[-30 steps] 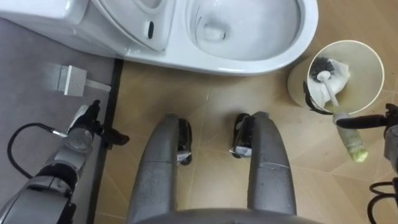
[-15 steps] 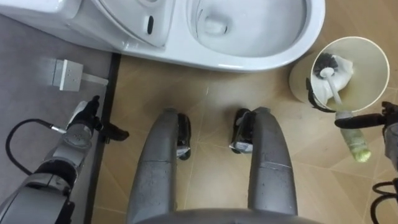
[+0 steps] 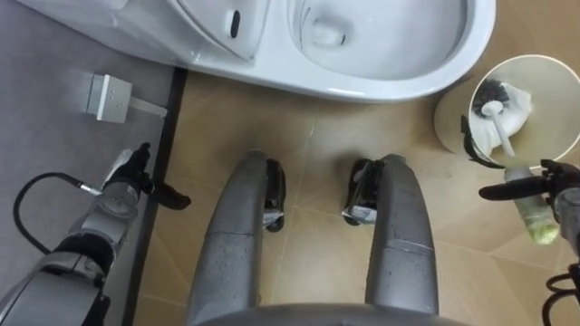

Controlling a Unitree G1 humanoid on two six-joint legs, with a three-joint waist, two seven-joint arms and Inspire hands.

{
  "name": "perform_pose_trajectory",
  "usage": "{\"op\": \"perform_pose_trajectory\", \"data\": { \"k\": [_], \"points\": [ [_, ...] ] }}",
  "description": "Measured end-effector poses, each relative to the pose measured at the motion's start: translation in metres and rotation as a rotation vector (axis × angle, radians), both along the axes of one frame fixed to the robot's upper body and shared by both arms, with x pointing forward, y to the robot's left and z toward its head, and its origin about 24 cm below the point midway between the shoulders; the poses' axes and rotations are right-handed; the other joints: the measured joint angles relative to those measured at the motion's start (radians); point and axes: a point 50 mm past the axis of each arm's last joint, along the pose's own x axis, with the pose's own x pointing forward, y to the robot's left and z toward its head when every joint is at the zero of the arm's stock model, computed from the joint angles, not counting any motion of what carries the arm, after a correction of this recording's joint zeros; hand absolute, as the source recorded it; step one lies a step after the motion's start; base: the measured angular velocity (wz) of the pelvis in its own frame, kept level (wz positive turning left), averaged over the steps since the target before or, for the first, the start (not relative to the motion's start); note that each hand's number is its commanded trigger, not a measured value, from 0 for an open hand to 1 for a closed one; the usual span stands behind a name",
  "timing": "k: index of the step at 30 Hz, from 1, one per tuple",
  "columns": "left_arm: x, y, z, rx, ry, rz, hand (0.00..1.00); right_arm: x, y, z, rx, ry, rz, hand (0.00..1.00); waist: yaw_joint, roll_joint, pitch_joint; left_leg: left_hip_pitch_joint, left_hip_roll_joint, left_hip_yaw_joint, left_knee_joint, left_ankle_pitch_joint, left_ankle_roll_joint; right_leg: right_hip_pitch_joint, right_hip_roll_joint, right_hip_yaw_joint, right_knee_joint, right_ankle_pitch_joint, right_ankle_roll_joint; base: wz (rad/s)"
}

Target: Brush toilet

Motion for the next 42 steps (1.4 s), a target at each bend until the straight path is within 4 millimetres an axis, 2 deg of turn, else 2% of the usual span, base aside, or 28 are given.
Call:
{"op": "perform_pose_trajectory", "data": {
  "k": [21,33,42],
  "points": [
    [0.001,0.000,0.001,-0.001,-0.003,0.001,0.00,-0.006,0.001,-0.004,0.054,0.053,0.017,0.00,-0.005,0.003,0.0002,0.000,-0.005,0.005,0.000,0.000,0.005,-0.004,-0.011,0.000,0.008,-0.006,-0.002,0.00],
    [-0.013,0.003,-0.007,0.004,0.043,0.021,0.00,-0.015,0.000,-0.009,0.095,0.107,0.008,0.00,-0.008,0.002,-0.0007,0.037,-0.004,0.003,-0.005,0.000,0.005,0.035,-0.014,-0.006,0.002,-0.007,-0.003,0.00],
    [-0.026,0.007,-0.014,0.007,0.097,0.040,0.00,-0.033,-0.002,-0.017,0.154,0.175,-0.001,0.00,0.001,0.002,-0.0020,0.088,-0.005,-0.015,-0.022,0.000,0.005,0.102,-0.020,-0.031,-0.027,-0.007,-0.005,0.02]
  ]
}}
